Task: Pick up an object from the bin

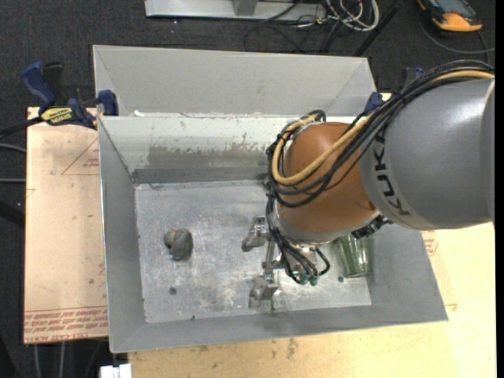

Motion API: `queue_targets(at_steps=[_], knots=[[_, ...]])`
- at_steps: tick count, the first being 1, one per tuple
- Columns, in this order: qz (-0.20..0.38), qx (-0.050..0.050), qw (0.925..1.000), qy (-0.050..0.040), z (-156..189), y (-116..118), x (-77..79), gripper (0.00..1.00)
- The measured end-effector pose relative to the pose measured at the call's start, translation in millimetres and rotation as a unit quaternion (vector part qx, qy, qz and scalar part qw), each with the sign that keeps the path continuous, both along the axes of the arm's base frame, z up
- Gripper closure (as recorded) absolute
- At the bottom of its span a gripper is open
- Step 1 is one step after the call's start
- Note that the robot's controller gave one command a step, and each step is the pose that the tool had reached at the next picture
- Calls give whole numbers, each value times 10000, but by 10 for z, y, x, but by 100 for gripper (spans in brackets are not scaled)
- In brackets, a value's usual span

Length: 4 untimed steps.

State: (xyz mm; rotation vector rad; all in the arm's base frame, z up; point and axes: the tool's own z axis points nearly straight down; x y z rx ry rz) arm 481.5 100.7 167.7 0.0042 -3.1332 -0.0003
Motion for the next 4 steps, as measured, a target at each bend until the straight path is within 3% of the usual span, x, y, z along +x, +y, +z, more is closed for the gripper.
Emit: queue_targets(at_steps=[1,2,3,4], knots=[[-14,4,10000,-38,39,-5,19,0],[234,9,9997,-65,-312,-87,135,0],[1025,8,9947,-18,33,-161,505,0],[1553,6,9878,-107,175,-259,308,0]])
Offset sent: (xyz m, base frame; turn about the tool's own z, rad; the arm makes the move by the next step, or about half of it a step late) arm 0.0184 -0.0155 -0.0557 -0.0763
